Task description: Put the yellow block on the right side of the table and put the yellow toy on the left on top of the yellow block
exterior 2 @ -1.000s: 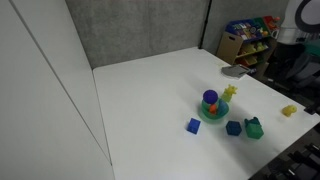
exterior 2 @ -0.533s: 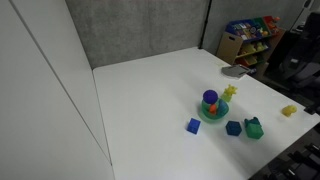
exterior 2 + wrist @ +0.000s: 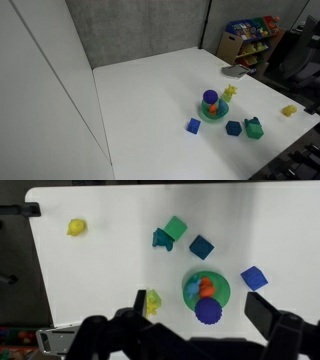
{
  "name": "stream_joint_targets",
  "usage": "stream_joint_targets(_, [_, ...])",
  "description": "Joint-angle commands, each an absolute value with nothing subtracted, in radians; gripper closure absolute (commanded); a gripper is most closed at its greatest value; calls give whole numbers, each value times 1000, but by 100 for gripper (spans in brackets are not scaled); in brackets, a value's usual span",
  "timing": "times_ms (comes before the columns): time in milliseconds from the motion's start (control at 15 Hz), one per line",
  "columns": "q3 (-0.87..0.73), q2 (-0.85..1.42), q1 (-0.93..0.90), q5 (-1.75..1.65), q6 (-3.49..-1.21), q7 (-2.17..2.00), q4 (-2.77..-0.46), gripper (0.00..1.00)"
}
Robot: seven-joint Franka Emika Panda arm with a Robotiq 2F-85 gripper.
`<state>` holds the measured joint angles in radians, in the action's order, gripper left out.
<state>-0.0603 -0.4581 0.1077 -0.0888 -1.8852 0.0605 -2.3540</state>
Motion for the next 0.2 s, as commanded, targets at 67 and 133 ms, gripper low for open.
stream_joint_targets(67, [-68,-467,95,-92,-1882,57,-2353,0])
stream_joint_targets(133, [-68,-466,95,-92,-1882,57,-2354,0])
